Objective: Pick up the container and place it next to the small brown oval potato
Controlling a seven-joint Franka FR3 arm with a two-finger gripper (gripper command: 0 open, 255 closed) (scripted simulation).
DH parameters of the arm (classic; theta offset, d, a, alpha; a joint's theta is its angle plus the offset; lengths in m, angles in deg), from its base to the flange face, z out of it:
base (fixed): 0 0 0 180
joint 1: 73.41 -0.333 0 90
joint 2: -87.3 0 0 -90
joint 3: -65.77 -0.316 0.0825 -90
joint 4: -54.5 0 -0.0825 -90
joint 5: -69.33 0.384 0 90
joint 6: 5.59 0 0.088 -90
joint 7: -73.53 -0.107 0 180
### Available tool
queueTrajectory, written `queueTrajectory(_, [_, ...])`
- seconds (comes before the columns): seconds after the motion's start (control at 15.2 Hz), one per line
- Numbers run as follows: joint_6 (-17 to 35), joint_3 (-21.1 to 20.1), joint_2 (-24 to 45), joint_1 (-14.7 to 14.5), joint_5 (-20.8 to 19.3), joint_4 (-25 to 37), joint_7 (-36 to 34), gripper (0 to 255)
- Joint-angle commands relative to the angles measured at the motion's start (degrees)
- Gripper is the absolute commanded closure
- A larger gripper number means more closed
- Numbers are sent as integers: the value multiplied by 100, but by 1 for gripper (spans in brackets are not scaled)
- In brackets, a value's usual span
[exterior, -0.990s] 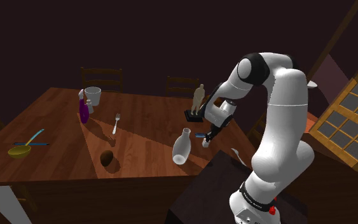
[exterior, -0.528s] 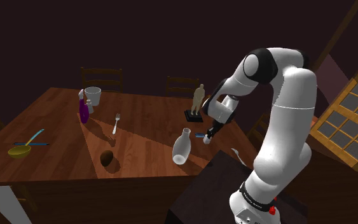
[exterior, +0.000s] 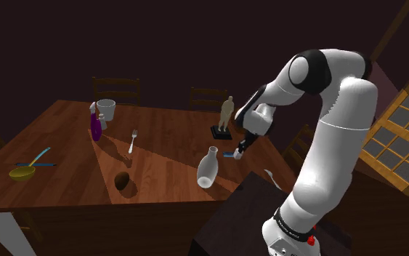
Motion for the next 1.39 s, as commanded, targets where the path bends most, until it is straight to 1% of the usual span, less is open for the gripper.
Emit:
queueTrajectory(0.0, [-107, 214, -179, -138, -312, -50, -224, 255])
queueTrajectory(0.26, [-325, 606, -560, -409, -1000, -129, -752, 255])
queueTrajectory(0.46, [-503, 845, -855, -556, -1540, -165, -1158, 255])
queueTrajectory(0.66, [-700, 1006, -1154, -633, -2071, -178, -1556, 255])
queueTrajectory(0.86, [-919, 1087, -1449, -644, -2554, -169, -1916, 255])
queueTrajectory(0.92, [-940, 1085, -1474, -637, -2594, -167, -1946, 255])
queueTrajectory(1.12, [-858, 851, -1608, -861, -2888, -319, -2652, 255])
queueTrajectory(1.32, [-807, 579, -1675, -1066, -3101, -404, -3314, 255])
